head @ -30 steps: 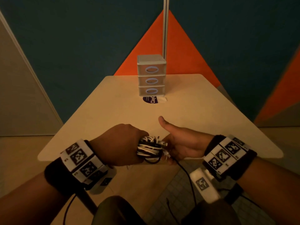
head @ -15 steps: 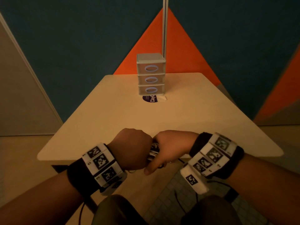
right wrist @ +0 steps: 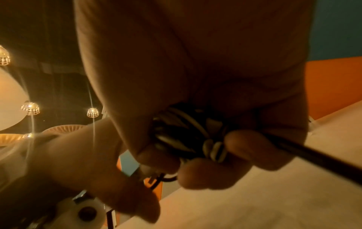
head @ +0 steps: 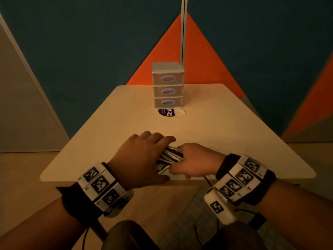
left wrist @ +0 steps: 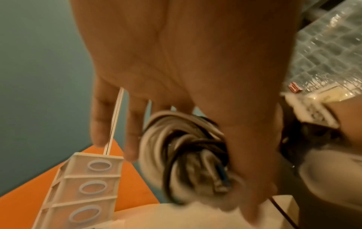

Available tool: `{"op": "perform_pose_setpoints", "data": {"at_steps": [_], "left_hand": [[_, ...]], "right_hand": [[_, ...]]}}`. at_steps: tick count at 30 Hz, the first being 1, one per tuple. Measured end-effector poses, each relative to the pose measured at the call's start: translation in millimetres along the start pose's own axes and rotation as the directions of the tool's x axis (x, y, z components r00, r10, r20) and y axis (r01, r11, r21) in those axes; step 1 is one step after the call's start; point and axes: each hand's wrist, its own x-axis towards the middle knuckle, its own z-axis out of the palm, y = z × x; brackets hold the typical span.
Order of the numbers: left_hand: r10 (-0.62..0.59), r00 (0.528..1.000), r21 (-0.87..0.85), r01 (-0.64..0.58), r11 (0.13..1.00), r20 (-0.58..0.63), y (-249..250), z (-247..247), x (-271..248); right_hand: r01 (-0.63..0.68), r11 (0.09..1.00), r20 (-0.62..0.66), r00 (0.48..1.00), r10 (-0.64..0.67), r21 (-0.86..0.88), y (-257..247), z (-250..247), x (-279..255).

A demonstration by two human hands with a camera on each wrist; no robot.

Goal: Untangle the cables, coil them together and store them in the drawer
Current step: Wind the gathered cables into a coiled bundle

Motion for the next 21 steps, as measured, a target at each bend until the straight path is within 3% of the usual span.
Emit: {"op": "perform_pose_setpoints", "data": {"at_steps": [6, 10, 13, 16, 19, 21], "left_hand": [[0.103, 0.994, -0.08, -0.104, 0.991, -0.02, -11.3, 0.4, -0.8], [0.068, 0.993, -0.272, -0.091, 0.958, -0.093, -19.7, -0.6, -10.7], [-0.058, 0.988, -0.567, -0.034, 0.823, -0.144, -31.5, -2.0, -17.4], [-0.111, 0.989, -0.73, 0.008, 0.684, -0.093, -45.9, 11.9, -16.3], [-0.039, 0.999, -0.838, -0.006, 0.546, -0.032, -44.0, 25.8, -12.2], [0.08, 0.994, -0.909, -0.098, 0.404, -0.072, -32.5, 24.0, -9.8]], "right_hand": [[0.02, 1.0, 0.034, 0.999, -0.02, 0.005, -0.8, 0.3, -7.7], [0.029, 0.993, 0.002, 1.0, -0.029, 0.111, 4.1, -5.0, -6.9], [0.026, 0.954, -0.025, 1.0, -0.019, 0.297, 10.2, -12.1, -6.2], [0.073, 0.845, -0.014, 0.997, -0.077, 0.529, 9.2, -17.9, -8.9], [0.096, 0.713, 0.05, 0.982, -0.181, 0.694, 2.9, -18.2, -12.2], [0.115, 0.657, 0.099, 0.955, -0.28, 0.745, -1.7, -13.2, -13.1]]}}
